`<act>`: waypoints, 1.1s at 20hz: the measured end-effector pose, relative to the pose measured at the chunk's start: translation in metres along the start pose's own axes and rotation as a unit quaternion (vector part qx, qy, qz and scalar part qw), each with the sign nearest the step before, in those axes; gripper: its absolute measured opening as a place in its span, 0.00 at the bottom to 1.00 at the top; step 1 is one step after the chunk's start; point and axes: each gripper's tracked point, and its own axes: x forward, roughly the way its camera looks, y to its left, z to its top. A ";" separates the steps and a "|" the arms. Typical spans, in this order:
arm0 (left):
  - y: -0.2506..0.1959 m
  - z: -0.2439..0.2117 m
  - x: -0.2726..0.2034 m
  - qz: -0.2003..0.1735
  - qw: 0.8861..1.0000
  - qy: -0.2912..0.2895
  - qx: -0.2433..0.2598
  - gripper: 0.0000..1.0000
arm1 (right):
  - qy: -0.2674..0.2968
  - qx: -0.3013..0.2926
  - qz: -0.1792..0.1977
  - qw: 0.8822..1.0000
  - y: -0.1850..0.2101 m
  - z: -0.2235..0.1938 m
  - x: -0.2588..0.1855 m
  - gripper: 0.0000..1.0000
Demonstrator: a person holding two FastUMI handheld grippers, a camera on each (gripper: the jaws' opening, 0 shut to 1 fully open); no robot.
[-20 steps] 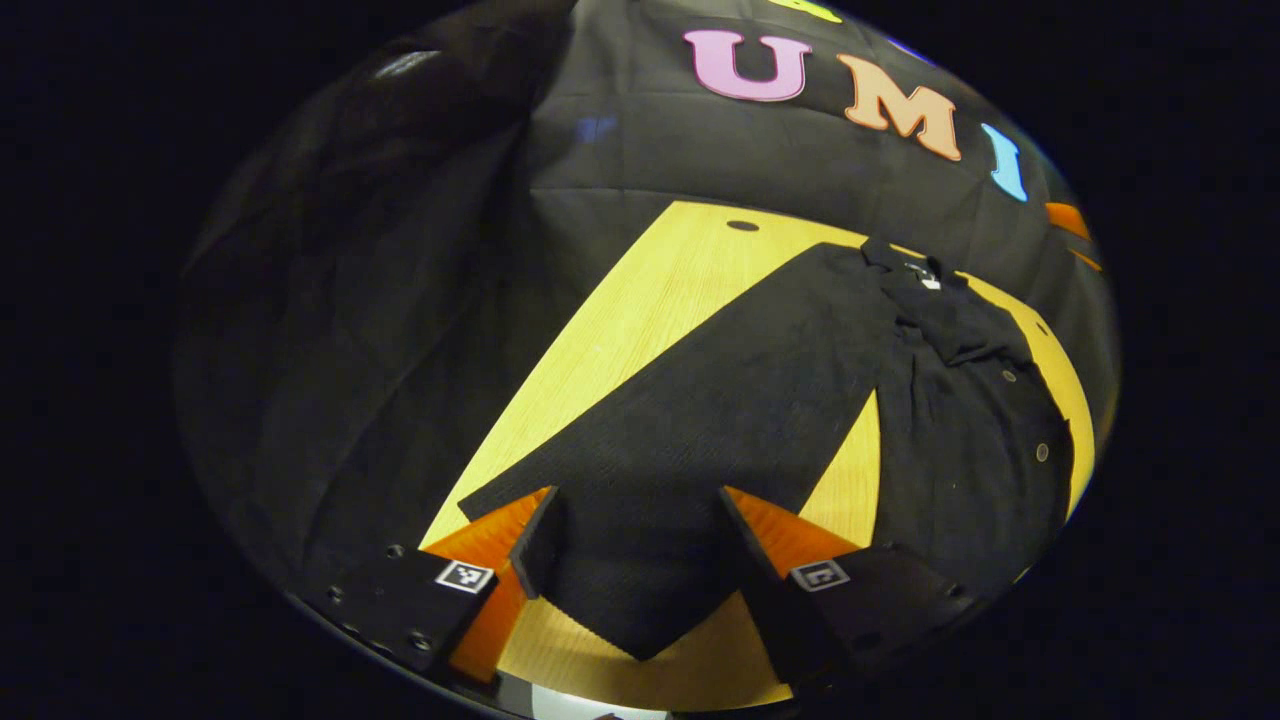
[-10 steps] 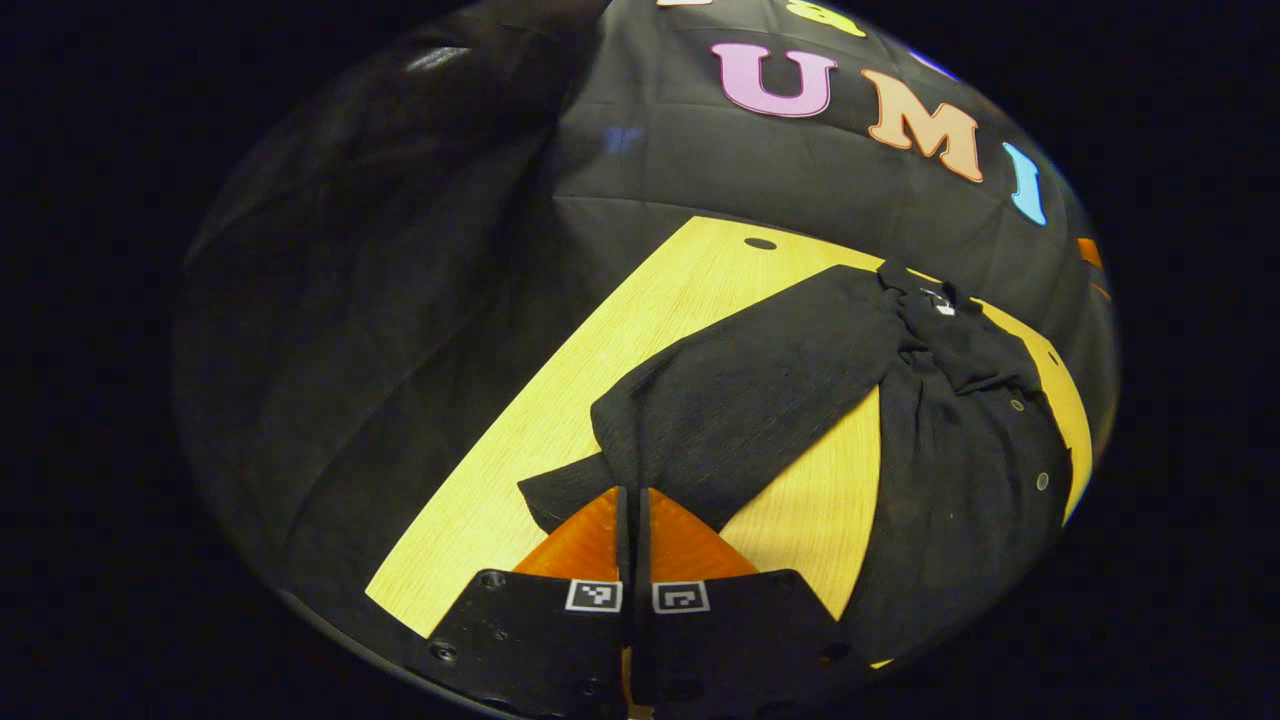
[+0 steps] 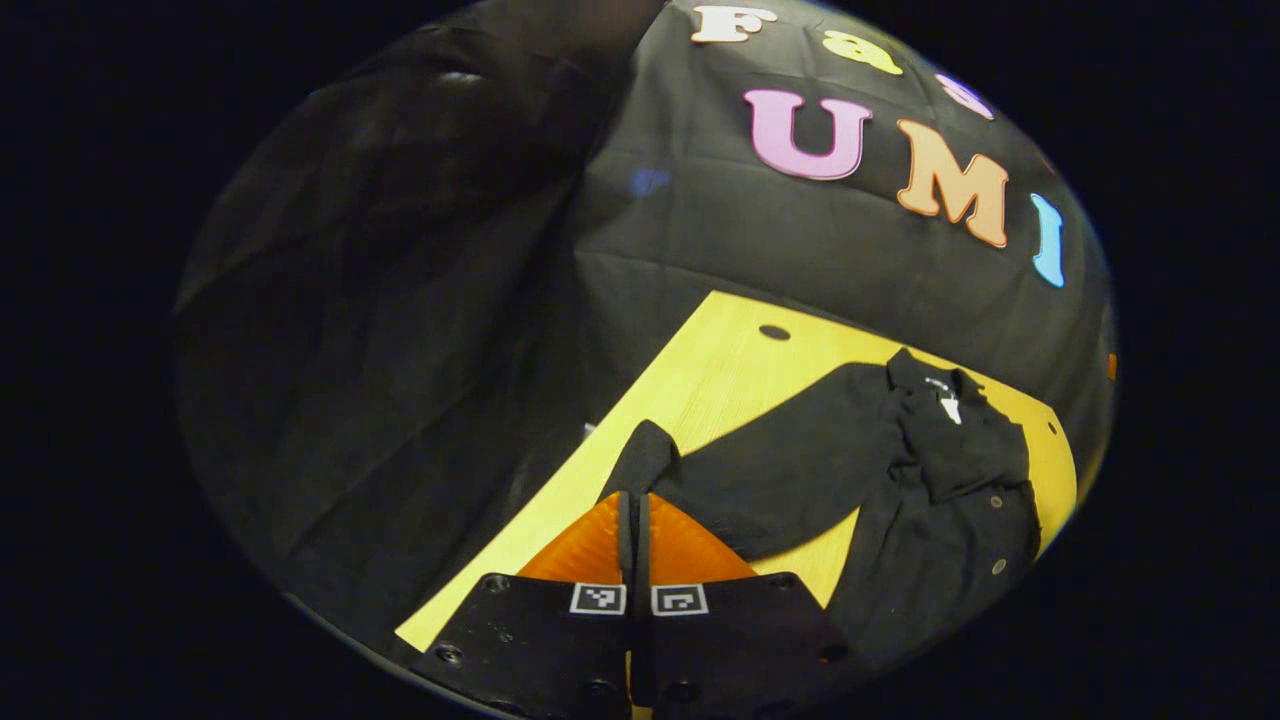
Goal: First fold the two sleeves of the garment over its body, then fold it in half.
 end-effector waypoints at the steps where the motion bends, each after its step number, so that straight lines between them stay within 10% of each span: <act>1: -0.009 0.011 0.002 -0.007 1.000 -0.010 0.005 0.00 | -0.001 0.002 -0.001 1.000 -0.003 0.000 -0.002 0.98; 22: -0.230 0.129 0.017 -0.167 0.975 -0.110 0.091 0.00 | -0.008 0.069 -0.035 0.997 -0.082 -0.033 -0.057 0.98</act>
